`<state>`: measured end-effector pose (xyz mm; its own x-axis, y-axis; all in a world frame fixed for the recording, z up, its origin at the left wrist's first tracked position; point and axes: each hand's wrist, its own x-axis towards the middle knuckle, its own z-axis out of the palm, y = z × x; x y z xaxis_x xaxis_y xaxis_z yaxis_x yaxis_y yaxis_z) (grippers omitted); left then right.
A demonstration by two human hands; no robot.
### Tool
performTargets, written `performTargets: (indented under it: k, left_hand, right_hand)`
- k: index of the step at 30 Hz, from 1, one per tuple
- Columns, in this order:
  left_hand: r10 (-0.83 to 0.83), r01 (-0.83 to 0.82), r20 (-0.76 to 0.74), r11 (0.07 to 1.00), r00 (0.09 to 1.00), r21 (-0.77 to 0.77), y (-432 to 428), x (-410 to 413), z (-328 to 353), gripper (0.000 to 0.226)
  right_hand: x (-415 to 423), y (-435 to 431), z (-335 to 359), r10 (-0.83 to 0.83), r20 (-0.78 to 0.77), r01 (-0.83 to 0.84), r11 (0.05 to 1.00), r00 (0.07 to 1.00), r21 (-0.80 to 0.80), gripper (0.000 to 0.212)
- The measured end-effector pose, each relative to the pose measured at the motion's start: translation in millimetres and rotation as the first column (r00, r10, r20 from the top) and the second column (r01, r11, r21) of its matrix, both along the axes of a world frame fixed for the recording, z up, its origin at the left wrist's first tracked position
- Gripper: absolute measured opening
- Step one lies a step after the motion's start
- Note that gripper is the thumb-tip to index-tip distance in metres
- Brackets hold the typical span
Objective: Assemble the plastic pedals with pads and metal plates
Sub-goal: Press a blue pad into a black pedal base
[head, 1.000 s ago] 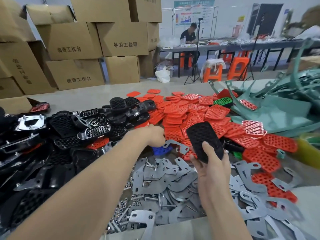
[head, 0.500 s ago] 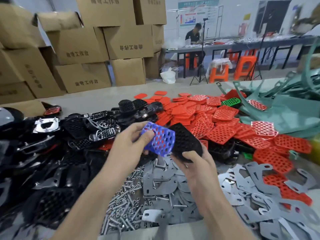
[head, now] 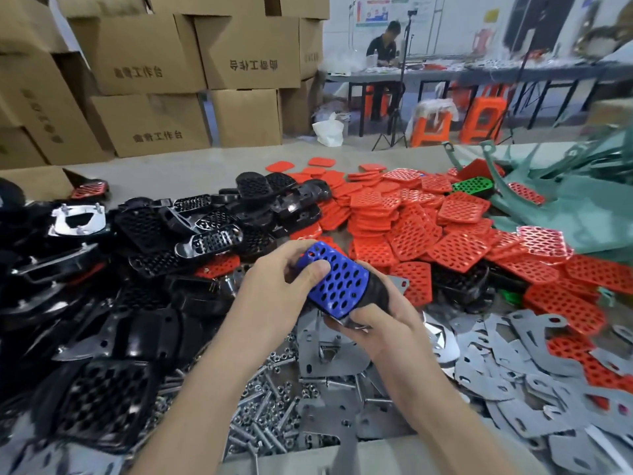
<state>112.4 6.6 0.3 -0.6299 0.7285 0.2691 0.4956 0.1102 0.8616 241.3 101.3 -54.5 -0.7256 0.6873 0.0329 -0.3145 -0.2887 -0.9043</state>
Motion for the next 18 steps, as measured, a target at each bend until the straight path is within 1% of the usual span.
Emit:
performTargets:
  k: [3,8,12,14,18]
  left_hand:
    - [0.014,-0.015,-0.029,0.999,0.999,-0.037,-0.7,-2.1,-5.3,0.026]
    - [0.035,-0.040,-0.069,0.997,0.997,-0.061,-1.2,-3.3,-7.5,0.016]
    - [0.056,-0.065,-0.136,0.996,0.989,-0.068,-0.7,-0.5,-4.6,0.017]
    - [0.071,-0.078,-0.140,0.996,0.988,-0.045,-0.4,0.9,-4.3,0.018]
    - [0.091,-0.093,-0.101,0.996,0.991,-0.014,1.2,3.9,-6.7,0.020]
  right_hand:
    - [0.2,0.8,-0.9,0.003,0.014,-0.004,1.000,1.000,0.011,0.062]
    - [0.6,1.6,0.0,0.010,0.019,-0.010,0.999,1.000,0.033,0.060]
    - [1.1,0.0,1.8,-0.017,0.039,0.014,0.996,0.999,0.084,0.055]
    - [0.8,-0.9,2.1,-0.030,0.045,0.026,0.995,0.999,0.097,0.052]
    - [0.5,-1.0,3.5,-0.041,0.039,0.038,0.996,0.998,0.083,0.051]
